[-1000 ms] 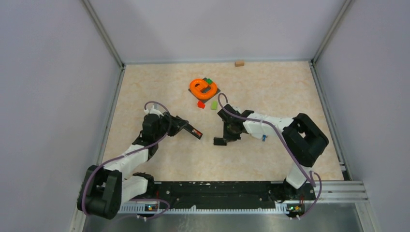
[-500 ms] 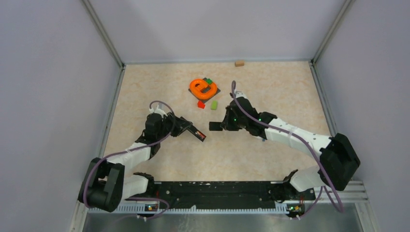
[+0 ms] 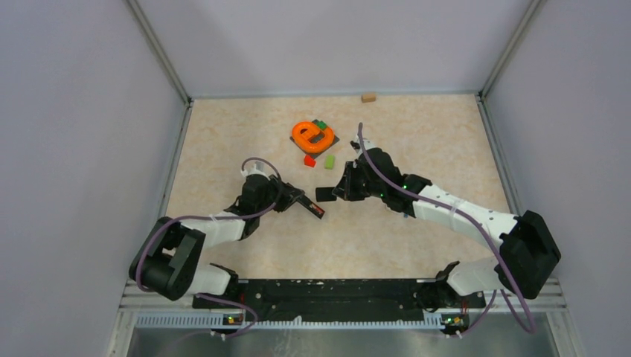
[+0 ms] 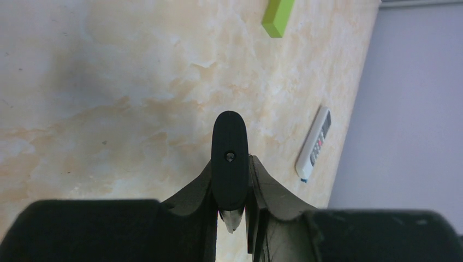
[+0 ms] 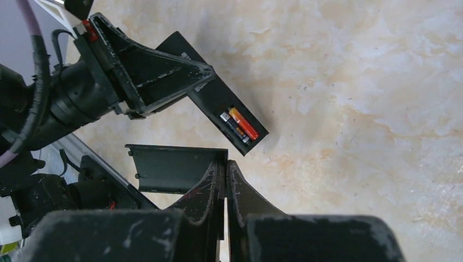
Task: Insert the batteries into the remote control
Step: Place the remote control at the center of the board, then turn over the battery cover.
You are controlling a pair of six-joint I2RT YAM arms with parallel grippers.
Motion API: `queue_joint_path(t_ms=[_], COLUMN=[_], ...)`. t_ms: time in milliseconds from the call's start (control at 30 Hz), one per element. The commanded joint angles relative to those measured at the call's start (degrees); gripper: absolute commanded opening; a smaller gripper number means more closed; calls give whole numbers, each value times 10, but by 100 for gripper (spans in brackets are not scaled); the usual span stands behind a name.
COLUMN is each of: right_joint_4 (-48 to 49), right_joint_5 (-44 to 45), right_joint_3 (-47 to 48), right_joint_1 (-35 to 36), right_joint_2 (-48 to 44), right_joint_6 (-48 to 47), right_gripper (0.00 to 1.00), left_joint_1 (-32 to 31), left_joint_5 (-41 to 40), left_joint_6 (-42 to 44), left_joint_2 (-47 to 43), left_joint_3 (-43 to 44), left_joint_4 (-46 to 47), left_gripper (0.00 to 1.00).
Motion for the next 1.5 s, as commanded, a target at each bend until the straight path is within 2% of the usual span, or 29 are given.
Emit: queue_joint_path(t_ms=[0,167,300,433,667,867,1000,1167,1267,1367,1467], right_joint_4=[22,20,16,0,-22,-52,-78,-113,-109,-122,-124], right_joint_5=[-3,0,5,16,20,13,21,19,5,5,-4], right_joint_3=[2,-4,-4,7,25,48,66,95,100,109,114], right_joint_1=[-3,-4,-3,-4,-3,-3,-3,-4,-4,-4,-4], right_joint_2=[-15,-20,-22,-22,-21,-12,-1,15,12,18,19], right_joint_6=[-3,-4,-7,-3,5,14,24,36,35,26,23], right_gripper=[0,0,0,0,0,0,0,0,0,0,0], left_joint_1=[-25,-40,-40,-42,-42,-42,-43,-43,-42,-42,-43], left_joint_5=[-114,-183,-211,-232,-247,-217,-142,16,68,142,209], left_joint_6=[-33,-46,-75,-97,-113,-91,41,211,231,214,197], left_joint_2=[30,41,24,-10,-71,-145,-210,-266,-266,-247,-214], left_joint_3=[22,23,12,9,9,3,18,97,129,131,130], left_joint_4=[55,43,-12,-99,-226,-302,-266,-233,-227,-171,-111], left_gripper=[7,15,32,56,80,97,99,99,99,99,91])
